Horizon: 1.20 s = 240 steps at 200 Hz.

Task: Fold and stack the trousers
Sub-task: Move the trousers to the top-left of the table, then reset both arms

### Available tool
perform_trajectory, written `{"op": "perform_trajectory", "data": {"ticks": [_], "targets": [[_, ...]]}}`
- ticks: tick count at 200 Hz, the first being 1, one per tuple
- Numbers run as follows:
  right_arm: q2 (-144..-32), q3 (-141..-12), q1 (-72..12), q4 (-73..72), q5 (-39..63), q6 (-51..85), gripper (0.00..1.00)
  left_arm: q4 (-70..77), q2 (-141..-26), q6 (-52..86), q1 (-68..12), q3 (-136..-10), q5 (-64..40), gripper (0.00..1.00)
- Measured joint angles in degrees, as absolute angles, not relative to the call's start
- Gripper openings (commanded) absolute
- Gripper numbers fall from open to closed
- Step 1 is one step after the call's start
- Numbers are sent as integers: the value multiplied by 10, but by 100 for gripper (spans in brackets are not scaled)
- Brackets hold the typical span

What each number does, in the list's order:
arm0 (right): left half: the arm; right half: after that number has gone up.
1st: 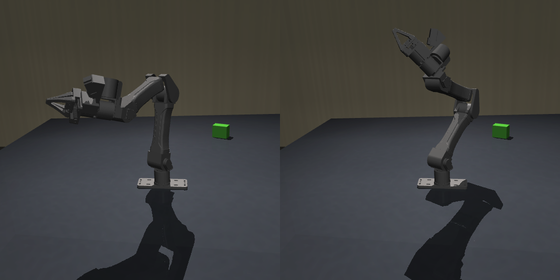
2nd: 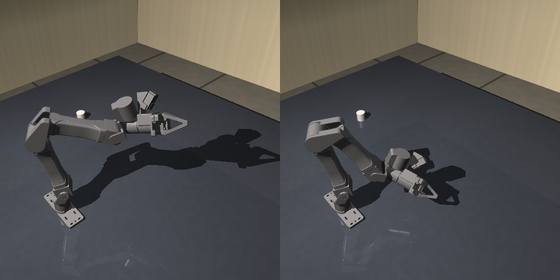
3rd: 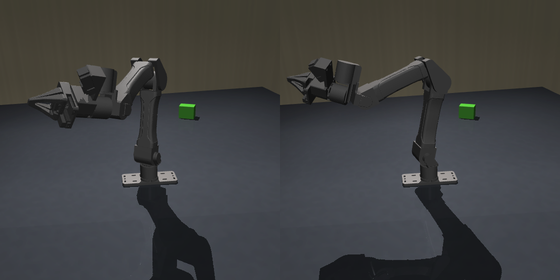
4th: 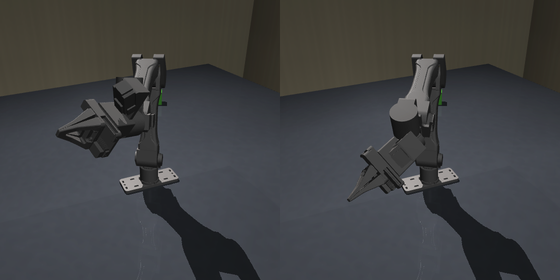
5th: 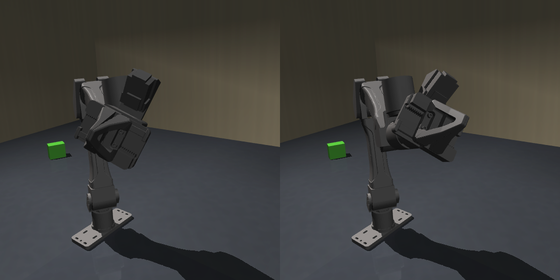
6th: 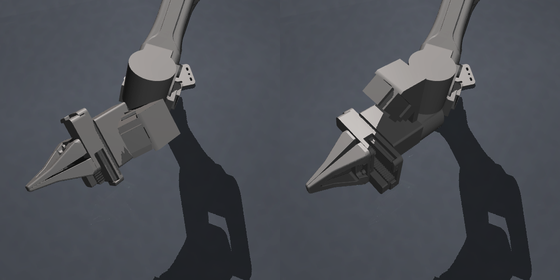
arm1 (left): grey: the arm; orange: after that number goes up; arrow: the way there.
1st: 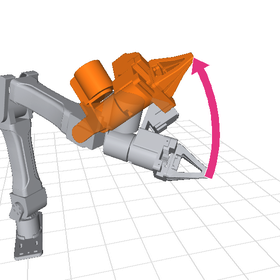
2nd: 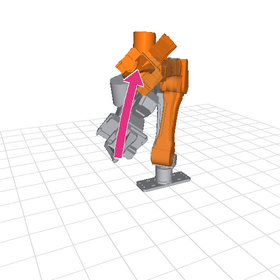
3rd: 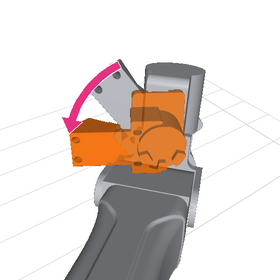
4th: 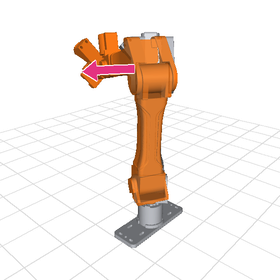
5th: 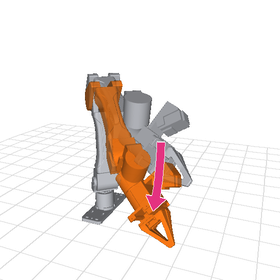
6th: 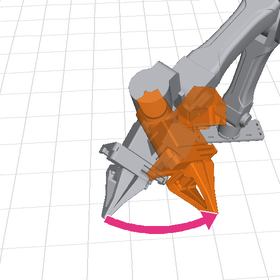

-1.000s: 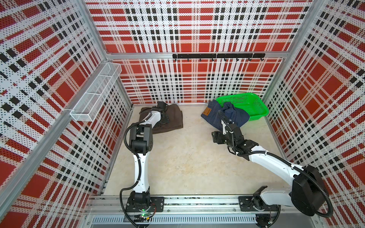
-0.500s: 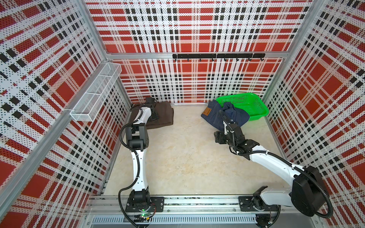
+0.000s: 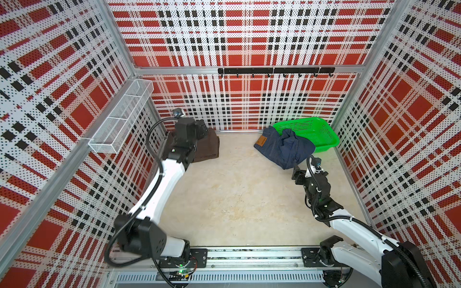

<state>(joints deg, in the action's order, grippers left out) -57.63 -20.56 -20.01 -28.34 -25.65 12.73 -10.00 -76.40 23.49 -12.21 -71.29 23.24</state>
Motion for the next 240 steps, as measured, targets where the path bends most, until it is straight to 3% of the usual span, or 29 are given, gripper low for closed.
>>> {"op": "perform_trajectory", "data": {"ticks": [21,53,97,151,189,240], "targets": [[-582,-163,-160,-348,-286,111,86,34,-689,243,-129,-530,281,98],[-645,-119,-119,-442,-315,99,88,136,-682,243,-133,-340,356,98],[-782,-86,-105,-606,-321,53,95,259,-677,215,-138,-270,467,98],[-910,-83,-77,-783,-256,33,99,441,-646,161,-155,-124,546,98],[-916,-101,-74,-785,-230,28,100,630,-687,104,-123,-19,537,98],[-915,-129,-73,-753,-227,28,100,796,-790,69,-80,-26,469,98]]}}
